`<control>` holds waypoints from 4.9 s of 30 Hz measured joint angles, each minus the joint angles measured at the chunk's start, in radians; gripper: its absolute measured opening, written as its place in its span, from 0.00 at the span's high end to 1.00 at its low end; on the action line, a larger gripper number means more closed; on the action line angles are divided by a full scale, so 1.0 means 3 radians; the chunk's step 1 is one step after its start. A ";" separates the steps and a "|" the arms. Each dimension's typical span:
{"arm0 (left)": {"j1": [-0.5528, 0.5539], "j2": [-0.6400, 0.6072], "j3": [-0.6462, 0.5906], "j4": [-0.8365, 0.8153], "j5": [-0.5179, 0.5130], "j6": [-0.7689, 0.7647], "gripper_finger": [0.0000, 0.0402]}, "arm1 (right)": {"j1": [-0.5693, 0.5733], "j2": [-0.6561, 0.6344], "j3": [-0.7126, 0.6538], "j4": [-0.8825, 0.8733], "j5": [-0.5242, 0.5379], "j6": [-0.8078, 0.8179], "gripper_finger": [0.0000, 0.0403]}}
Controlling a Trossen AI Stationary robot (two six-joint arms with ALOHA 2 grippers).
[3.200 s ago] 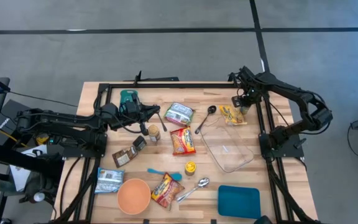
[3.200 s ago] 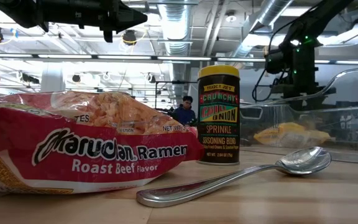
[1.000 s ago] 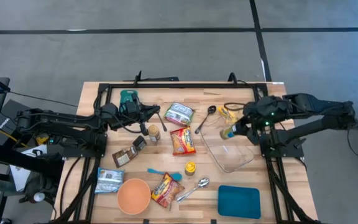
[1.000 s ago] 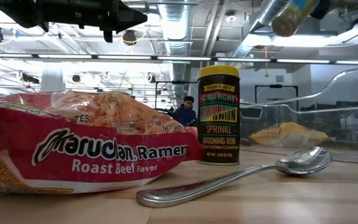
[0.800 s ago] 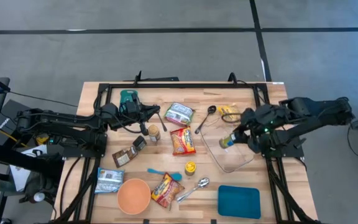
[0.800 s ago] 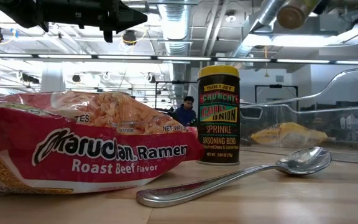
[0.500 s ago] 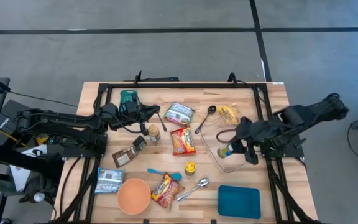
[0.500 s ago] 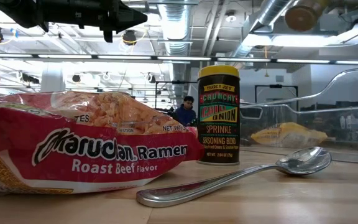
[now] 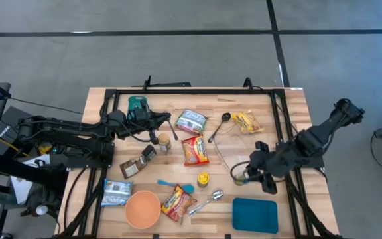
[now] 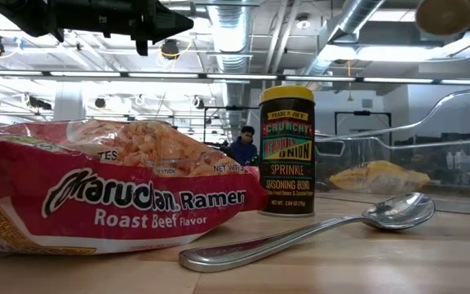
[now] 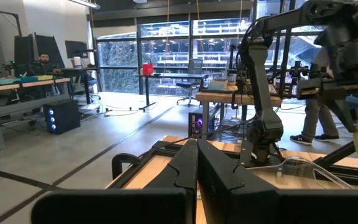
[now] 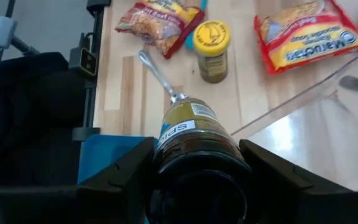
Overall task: Pick & Place Food Item
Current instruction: Put the black spice bottle into the blue bin
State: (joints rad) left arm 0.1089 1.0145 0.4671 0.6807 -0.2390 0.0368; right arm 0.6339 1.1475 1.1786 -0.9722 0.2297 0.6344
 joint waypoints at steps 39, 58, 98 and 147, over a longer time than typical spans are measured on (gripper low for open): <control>0.0000 0.0000 0.0001 0.0000 0.0000 0.0000 1.00 | 0.1463 0.0861 0.0000 -0.0316 0.0259 0.1005 0.50; 0.0000 0.0000 0.0001 0.0000 0.0000 0.0000 1.00 | 0.1627 0.1209 0.0000 -0.0379 -0.0040 0.1029 0.50; -0.0001 0.0000 0.0001 0.0000 0.0001 0.0000 1.00 | 0.1600 0.1650 0.0000 -0.0236 -0.0265 0.0906 0.49; 0.0000 0.0000 0.0001 0.0000 0.0000 0.0000 1.00 | 0.1601 0.1647 -0.0056 -0.0146 -0.0353 0.0910 0.39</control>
State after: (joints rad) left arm 0.1089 1.0145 0.4675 0.6807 -0.2390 0.0368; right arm 1.1141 1.6417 1.1618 -1.0161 0.1238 0.9073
